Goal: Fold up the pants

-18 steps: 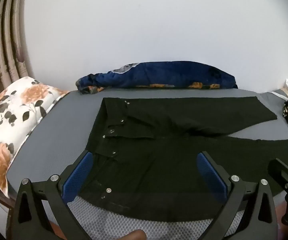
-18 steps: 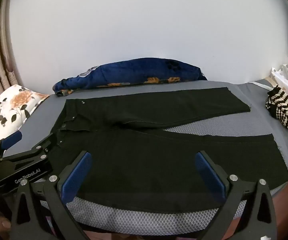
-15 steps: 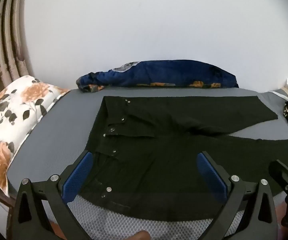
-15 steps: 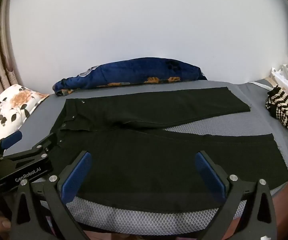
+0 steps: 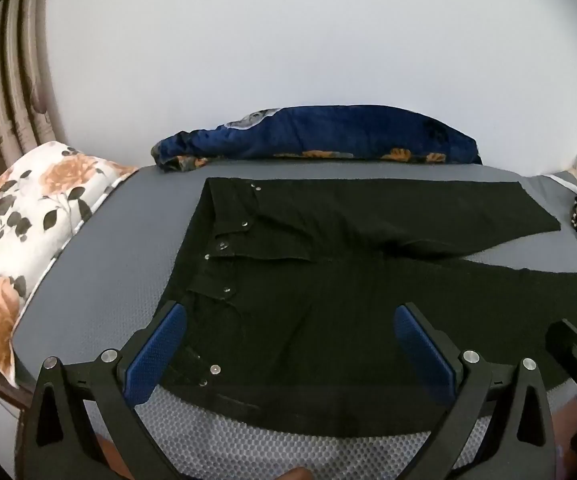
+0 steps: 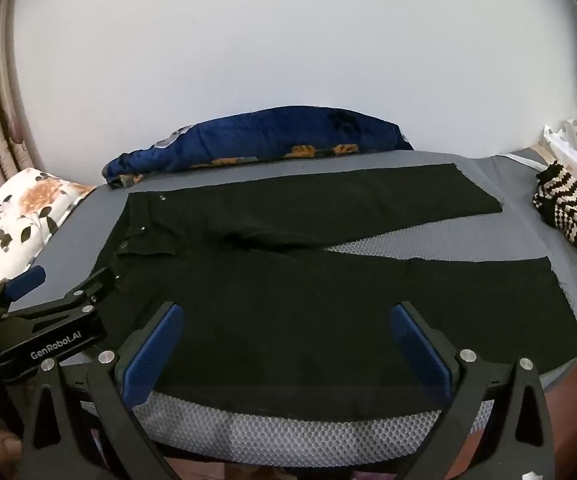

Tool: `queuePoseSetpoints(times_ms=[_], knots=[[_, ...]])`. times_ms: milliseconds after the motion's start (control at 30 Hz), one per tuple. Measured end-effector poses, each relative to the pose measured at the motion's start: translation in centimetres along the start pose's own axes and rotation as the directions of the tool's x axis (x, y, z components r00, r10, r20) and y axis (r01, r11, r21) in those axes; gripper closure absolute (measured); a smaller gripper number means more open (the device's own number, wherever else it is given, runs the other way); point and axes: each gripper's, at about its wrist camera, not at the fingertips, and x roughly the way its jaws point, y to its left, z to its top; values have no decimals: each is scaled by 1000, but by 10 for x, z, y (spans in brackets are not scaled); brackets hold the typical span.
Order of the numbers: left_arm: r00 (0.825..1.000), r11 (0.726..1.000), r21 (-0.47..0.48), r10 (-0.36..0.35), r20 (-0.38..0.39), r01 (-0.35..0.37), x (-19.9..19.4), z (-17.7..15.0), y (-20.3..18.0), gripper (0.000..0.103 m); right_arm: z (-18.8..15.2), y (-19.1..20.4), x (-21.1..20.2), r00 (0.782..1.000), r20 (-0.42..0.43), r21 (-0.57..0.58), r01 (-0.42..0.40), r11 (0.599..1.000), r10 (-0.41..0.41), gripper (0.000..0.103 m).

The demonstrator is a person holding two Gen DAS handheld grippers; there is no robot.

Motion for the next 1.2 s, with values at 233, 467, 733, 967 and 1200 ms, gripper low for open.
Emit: queuePoseSetpoints(times_ms=[233,467,733,967,1200], knots=[[1000,1000,-10,-7,-10,7,0,3,6,0,-2,-2,4,1000,-6,2,0,1000,0,0],[1000,1000,-9,-1,-25,1,4,4,6,0,-7,-5,10,1000,-14,10,-1,1000,1,0],[999,1000,3,1,-40,-1,10,4,3,0,-10,-10,11,1000,-20,20,-8,1000,8,0],[999,1000,7,4,-38,-3,12,1,0,0,-12,-12,13,1000,-26,15,-14,1000,15,0],[999,1000,8,3,-38,-3,12,2,1,0,-14,-9,12,999,-29,11,-18,1000,19,0]])
